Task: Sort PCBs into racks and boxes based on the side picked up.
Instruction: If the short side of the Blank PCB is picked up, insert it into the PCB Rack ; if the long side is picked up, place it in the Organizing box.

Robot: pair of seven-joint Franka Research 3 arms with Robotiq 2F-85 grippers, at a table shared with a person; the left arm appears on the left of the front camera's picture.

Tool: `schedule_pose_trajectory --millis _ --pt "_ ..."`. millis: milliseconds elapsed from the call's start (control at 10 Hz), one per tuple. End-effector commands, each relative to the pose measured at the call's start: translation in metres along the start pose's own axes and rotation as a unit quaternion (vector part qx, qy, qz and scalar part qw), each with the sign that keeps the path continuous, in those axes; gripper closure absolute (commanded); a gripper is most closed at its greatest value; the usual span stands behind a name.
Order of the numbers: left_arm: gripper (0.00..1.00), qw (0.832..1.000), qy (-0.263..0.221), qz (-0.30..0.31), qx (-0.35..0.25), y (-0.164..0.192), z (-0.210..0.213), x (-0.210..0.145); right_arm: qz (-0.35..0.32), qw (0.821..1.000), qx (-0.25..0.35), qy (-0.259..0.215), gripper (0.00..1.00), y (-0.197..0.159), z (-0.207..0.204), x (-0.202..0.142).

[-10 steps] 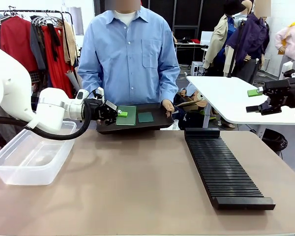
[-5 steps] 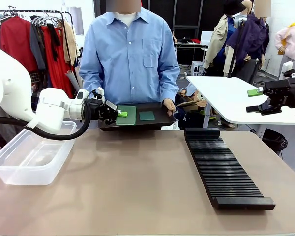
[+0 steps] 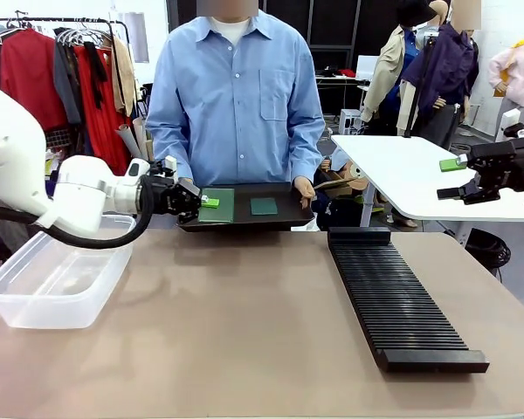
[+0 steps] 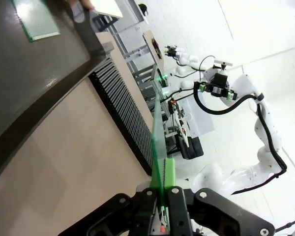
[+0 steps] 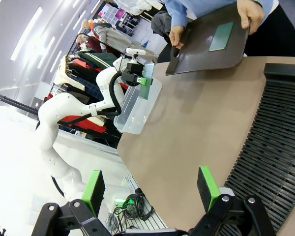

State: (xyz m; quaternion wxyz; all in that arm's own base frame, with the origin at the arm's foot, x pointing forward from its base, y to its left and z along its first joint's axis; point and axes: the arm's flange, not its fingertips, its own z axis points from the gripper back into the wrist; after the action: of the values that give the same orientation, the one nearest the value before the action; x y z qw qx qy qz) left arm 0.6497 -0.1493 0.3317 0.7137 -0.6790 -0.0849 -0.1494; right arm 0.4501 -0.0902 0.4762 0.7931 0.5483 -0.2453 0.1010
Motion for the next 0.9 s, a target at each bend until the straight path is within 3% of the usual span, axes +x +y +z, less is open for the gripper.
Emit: schedule_pose_trajectory --millis 0,500,800 --pt "1.00 0.999 -0.016 0.044 0.015 -0.026 0.025 -0.028 0.002 1.000 0.004 -0.001 0.00 0.002 0.001 0.001" --pt "1.00 0.995 -0.028 0.094 0.035 -0.074 0.102 -0.085 0.002 1.000 0.004 -0.001 0.00 0.002 0.001 0.001" --pt "1.00 0.987 -0.037 0.128 0.087 -0.109 0.146 -0.104 0.002 1.000 0.004 -0.001 0.00 0.002 0.001 0.001"
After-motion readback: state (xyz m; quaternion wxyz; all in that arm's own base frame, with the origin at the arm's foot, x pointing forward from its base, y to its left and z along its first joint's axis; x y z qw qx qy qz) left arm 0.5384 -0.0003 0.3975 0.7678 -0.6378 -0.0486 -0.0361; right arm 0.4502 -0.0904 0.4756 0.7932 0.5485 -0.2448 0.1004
